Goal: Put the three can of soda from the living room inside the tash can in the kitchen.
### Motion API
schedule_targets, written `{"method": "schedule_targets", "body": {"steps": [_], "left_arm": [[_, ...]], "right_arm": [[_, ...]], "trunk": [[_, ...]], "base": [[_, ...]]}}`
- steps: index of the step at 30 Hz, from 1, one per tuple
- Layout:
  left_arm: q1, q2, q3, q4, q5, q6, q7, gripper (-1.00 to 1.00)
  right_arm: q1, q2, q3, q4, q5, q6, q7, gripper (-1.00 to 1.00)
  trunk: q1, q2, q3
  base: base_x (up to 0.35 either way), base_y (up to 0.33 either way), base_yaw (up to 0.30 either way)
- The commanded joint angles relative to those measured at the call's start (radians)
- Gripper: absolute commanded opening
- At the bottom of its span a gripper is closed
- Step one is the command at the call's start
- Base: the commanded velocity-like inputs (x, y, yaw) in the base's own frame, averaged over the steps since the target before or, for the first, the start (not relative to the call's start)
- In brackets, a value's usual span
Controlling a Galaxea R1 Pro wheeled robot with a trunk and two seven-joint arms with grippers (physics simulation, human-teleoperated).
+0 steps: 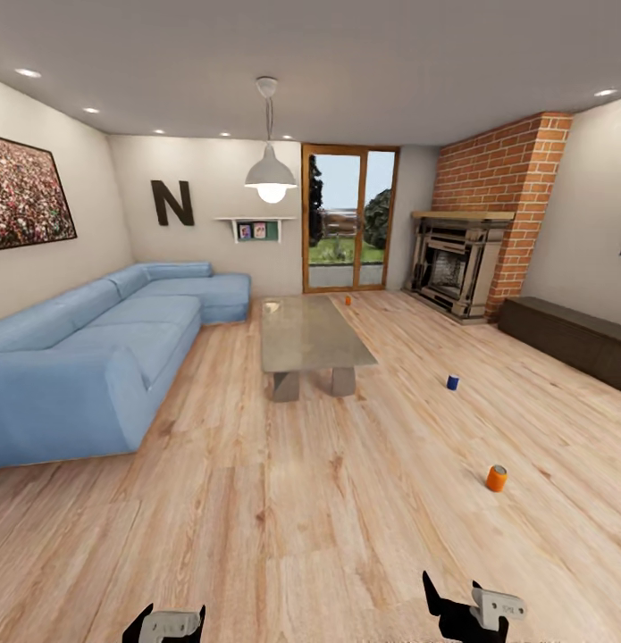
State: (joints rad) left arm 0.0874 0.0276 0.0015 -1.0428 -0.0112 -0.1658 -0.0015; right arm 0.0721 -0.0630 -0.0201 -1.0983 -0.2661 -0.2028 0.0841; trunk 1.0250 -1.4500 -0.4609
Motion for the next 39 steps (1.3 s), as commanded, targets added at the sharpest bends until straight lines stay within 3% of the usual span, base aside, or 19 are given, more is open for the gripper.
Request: {"method": "schedule_targets", "body": {"steps": [1,16,26,39], "left_arm": [[0.000,0.000,0.000,0.000,0.000,0.000,0.000,1.00],[0.000,0.000,0.000,0.001,-0.001,0.000,0.000,1.00],[0.000,0.000,0.000,0.001,-0.002,0.000,0.000,1.00],[-0.003,0.000,0.000,0.051,0.002,-0.001,0.000,1.00]], "right_arm": [[0.000,0.000,0.000,0.000,0.000,-0.001,0.000,1.00],[0.000,-0.003,0.000,0.001,-0.006,0.003,0.002,1.00],[0.000,-0.005,0.002,-0.001,-0.006,-0.002,0.005,1.00],[0.000,0.002,0.007,-0.005,-0.002,-0.010,0.006,1.00]], "trunk": [[0.000,0.000,0.000],[0.000,0.000,-0.014],[0.000,0.000,-0.025],[0.000,0.000,-0.032]], "base": [[0.000,0.000,-0.116],[0.000,0.000,-0.043],[0.000,0.000,-0.165],[0.000,0.000,-0.090]]}}
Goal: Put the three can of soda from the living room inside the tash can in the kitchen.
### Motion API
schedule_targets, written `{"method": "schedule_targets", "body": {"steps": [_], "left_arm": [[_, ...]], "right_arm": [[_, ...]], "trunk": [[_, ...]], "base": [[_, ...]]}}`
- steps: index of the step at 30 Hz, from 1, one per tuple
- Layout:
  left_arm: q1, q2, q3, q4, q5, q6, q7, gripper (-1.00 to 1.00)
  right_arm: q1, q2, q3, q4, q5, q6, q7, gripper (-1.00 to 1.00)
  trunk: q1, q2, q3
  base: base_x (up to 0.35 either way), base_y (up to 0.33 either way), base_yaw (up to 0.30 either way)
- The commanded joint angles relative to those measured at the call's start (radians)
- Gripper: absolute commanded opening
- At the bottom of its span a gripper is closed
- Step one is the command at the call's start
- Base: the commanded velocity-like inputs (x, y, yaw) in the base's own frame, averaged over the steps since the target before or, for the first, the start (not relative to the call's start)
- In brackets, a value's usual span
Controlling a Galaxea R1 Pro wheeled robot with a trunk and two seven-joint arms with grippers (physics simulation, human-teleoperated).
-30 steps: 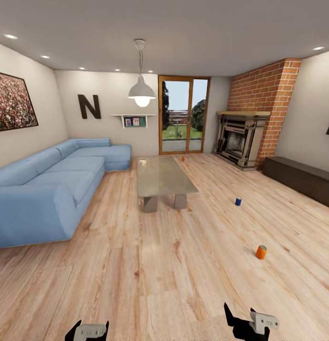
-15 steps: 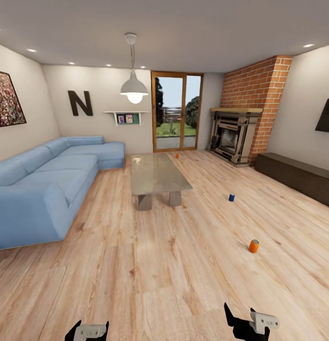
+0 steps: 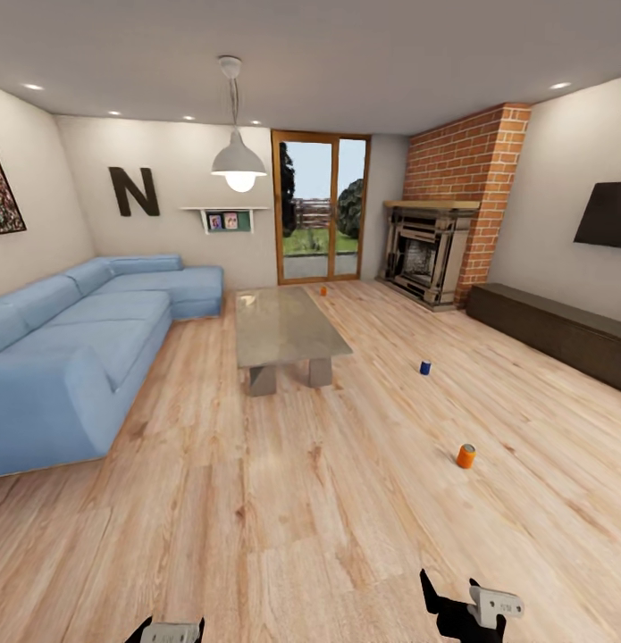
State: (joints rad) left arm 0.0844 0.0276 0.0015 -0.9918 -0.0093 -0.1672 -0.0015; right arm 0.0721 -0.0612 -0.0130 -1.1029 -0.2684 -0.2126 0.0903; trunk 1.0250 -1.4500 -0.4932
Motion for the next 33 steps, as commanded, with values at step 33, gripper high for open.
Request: {"method": "schedule_targets", "body": {"steps": [33], "left_arm": [[0.000,0.000,-0.002,0.001,-0.001,0.003,-0.001,1.00]], "right_arm": [[0.000,-0.005,-0.007,0.000,0.000,0.001,-0.004,1.00]], "trunk": [[0.000,0.000,0.000]], "base": [[0.047,0.180,-0.224]]}}
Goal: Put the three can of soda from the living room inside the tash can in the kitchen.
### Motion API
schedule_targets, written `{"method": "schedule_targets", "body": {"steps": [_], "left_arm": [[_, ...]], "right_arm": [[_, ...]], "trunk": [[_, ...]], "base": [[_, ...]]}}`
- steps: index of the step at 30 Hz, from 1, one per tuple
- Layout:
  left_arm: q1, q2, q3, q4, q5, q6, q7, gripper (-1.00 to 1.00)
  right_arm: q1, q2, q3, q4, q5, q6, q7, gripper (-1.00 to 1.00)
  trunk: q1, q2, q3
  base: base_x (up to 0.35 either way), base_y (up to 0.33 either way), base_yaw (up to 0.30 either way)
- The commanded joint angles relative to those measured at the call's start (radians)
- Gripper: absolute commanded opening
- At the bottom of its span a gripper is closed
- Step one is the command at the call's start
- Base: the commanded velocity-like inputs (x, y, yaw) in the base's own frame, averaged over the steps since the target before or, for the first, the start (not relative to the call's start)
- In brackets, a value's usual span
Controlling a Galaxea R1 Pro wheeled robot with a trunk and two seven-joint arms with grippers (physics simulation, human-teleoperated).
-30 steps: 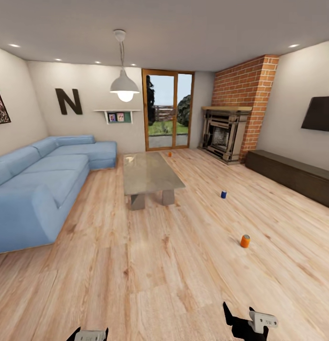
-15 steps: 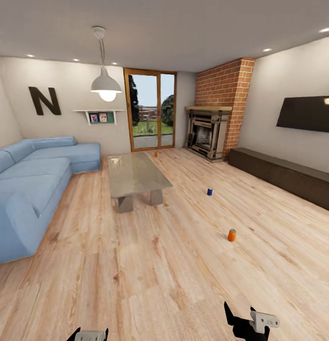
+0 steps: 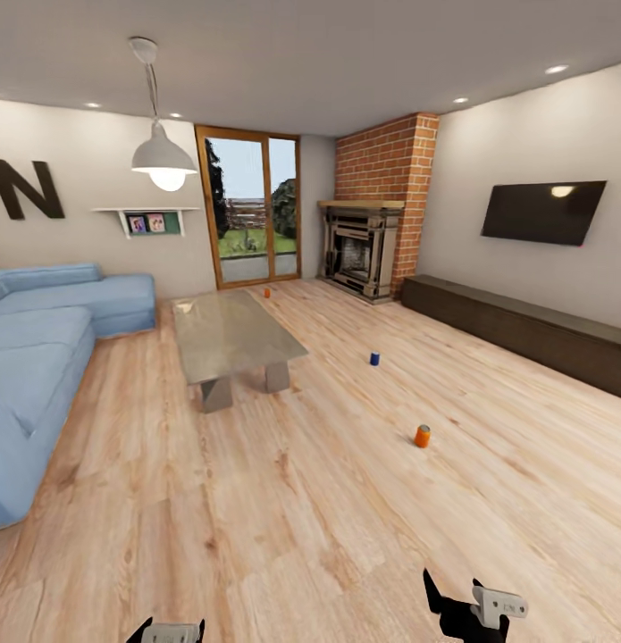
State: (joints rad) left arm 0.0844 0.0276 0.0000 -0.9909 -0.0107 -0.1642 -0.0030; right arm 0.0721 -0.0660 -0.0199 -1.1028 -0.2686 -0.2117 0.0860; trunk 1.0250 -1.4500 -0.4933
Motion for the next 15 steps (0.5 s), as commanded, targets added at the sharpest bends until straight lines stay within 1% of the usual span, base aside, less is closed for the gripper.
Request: {"method": "schedule_targets", "body": {"steps": [1,15], "left_arm": [[0.000,0.000,0.000,0.000,0.000,0.000,0.000,1.00],[0.000,0.000,0.000,0.000,-0.001,0.000,0.000,1.00]], "right_arm": [[0.000,0.000,0.000,0.000,0.000,0.000,0.000,1.00],[0.000,0.001,0.001,0.001,0.000,0.000,0.000,1.00]], "trunk": [[0.000,0.000,0.000],[0.000,0.000,0.000]], "base": [[0.097,0.304,-0.245],[0.097,0.305,-0.247]]}}
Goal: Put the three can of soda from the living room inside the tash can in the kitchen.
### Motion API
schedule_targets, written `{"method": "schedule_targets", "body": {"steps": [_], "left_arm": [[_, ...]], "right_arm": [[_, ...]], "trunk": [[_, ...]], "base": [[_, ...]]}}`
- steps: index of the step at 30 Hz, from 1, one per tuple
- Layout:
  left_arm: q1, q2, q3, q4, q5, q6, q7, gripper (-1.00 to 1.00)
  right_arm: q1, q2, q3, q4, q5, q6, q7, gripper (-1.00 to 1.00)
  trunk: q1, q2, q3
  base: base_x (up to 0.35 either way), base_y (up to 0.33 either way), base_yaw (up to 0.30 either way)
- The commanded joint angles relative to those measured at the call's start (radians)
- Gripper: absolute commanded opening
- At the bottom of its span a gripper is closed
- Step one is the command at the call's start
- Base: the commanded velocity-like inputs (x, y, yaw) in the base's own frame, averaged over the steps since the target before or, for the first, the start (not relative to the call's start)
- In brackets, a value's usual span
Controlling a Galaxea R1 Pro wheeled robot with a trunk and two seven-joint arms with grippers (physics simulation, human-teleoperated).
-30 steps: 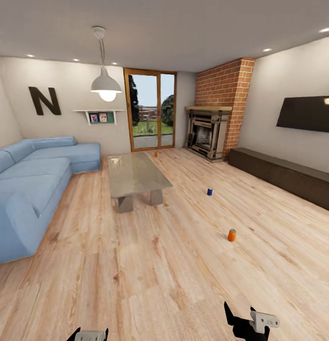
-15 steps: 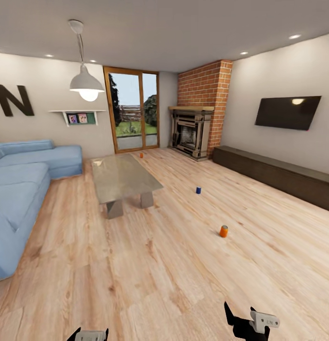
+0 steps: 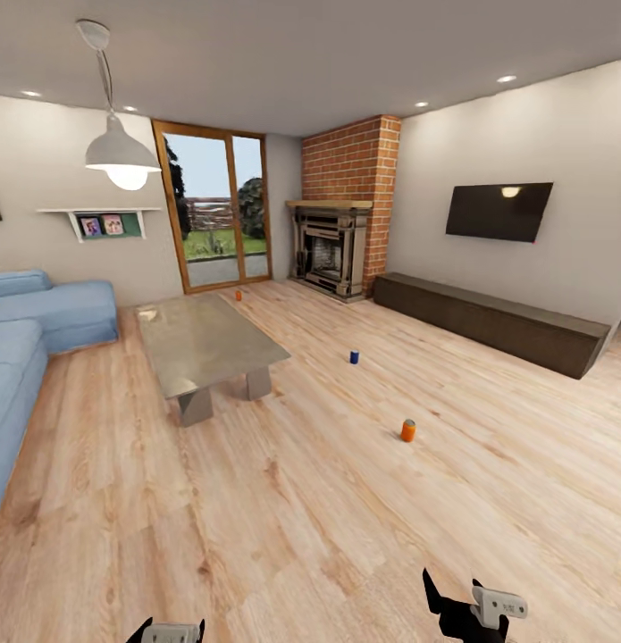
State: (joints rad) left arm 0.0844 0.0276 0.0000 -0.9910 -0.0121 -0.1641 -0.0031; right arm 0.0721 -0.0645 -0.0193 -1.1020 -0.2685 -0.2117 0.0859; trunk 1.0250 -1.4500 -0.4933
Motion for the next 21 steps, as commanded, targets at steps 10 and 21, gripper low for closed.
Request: {"method": "schedule_targets", "body": {"steps": [10,21], "left_arm": [[0.000,0.000,0.000,0.000,0.000,0.000,0.000,1.00],[0.000,0.000,0.000,0.000,0.001,0.000,0.000,1.00]], "right_arm": [[0.000,0.000,-0.001,0.001,0.000,0.001,-0.001,1.00],[0.000,0.003,0.001,0.000,0.001,0.000,-0.003,1.00]], "trunk": [[0.000,0.000,0.000],[0.000,0.000,0.000]], "base": [[0.097,0.305,-0.251],[0.098,0.301,-0.176]]}}
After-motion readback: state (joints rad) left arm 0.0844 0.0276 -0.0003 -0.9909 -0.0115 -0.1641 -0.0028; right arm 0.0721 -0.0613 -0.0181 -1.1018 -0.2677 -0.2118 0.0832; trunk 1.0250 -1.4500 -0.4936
